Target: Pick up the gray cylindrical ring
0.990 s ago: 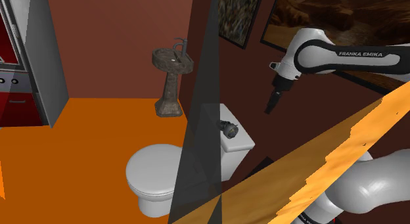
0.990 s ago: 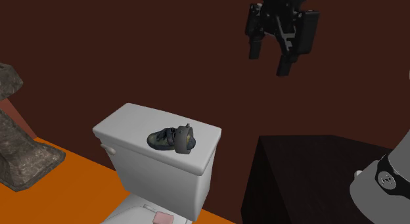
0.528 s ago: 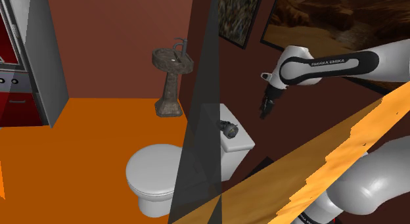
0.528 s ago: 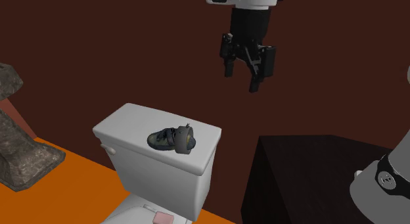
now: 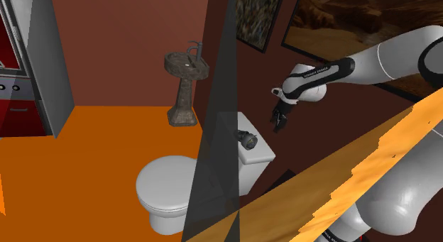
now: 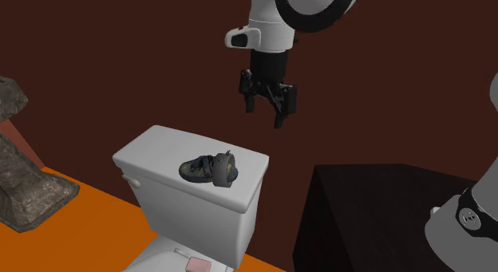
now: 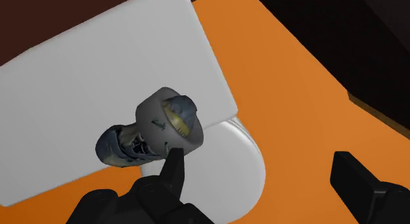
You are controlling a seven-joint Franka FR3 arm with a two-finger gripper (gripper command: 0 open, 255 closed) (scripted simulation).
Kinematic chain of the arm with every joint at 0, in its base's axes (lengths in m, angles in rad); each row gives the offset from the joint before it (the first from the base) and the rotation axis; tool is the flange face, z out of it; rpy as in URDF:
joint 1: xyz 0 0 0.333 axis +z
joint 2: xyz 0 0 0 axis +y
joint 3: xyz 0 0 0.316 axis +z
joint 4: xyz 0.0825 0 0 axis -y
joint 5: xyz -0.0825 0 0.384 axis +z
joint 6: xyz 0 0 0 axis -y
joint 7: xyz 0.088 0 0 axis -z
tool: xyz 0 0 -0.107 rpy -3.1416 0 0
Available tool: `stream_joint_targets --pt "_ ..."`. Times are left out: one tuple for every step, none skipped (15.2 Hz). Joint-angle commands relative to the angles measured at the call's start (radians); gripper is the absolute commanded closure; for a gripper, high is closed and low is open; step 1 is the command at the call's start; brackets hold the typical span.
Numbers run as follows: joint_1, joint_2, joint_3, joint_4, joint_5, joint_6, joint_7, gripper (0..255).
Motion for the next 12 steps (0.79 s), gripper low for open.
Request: stream_joint_targets --pt "0.036 0.117 -0.04 0.047 0.115 0.044 -0.154 0" --pt "0.042 0.177 -0.047 0.072 0.184 0.059 -0.233 0" --pt "0.038 0.238 -0.042 0.099 0.254 0.069 -0.313 0" --pt "0.023 0.296 -0.027 0.129 0.32 0.075 -0.388 0" --pt "0.0 0.351 -0.004 0.16 0.378 0.08 -0.456 0" --pt "-0.027 0.402 0.023 0.192 0.428 0.082 -0.518 0" --pt "-0.054 0.45 0.051 0.226 0.472 0.083 -0.573 0" --pt "-0.082 0.495 0.079 0.26 0.508 0.084 -0.623 0" --pt "-0.11 0.538 0.107 0.295 0.539 0.084 -0.668 0" --pt "-0.136 0.58 0.134 0.331 0.564 0.084 -0.709 0" --pt "-0.162 0.62 0.16 0.368 0.586 0.084 -0.746 0" --pt "-0.172 0.635 0.171 0.383 0.593 0.084 -0.76 0"
